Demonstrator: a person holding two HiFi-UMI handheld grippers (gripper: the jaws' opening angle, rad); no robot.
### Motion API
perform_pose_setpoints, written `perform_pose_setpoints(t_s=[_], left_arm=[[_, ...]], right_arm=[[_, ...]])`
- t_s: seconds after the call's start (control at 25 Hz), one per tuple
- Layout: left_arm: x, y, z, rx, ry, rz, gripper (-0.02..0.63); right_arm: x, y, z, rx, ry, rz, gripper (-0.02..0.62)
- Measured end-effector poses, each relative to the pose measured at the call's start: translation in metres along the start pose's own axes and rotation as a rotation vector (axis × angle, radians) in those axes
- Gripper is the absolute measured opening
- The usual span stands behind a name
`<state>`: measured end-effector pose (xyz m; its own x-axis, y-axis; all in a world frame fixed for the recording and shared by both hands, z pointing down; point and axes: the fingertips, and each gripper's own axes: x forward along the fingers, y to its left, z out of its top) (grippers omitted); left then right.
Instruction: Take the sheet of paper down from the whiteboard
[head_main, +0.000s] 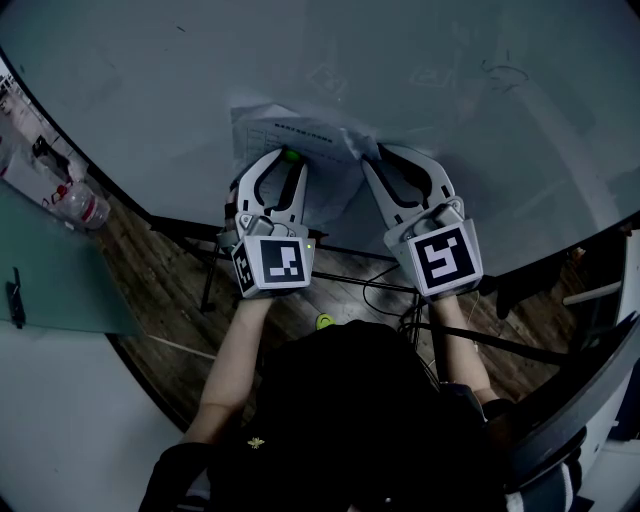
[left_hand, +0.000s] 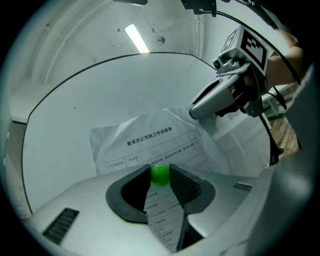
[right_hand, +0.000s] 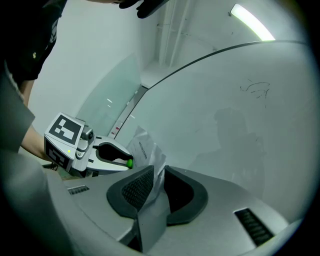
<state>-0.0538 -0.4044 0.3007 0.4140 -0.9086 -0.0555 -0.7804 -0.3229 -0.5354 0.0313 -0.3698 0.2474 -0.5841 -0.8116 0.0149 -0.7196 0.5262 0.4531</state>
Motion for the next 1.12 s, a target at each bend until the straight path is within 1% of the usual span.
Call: perform_pose_setpoints(t_s=[0.16,1.12], left_arm=[[-0.0001,0.0,0.0003,0.001,0.0,-0.001,0.135],[0.0019,-0.0023,0.0015,0.011,0.003,-0.031,0.133]], right_arm=[[-0.0003,-0.0043,-0.0025,-0.011,0.01,-0.026,0.017],[0.0002,-0.0095,-0.0059,-0.014,0.017,-0.049,0.015]])
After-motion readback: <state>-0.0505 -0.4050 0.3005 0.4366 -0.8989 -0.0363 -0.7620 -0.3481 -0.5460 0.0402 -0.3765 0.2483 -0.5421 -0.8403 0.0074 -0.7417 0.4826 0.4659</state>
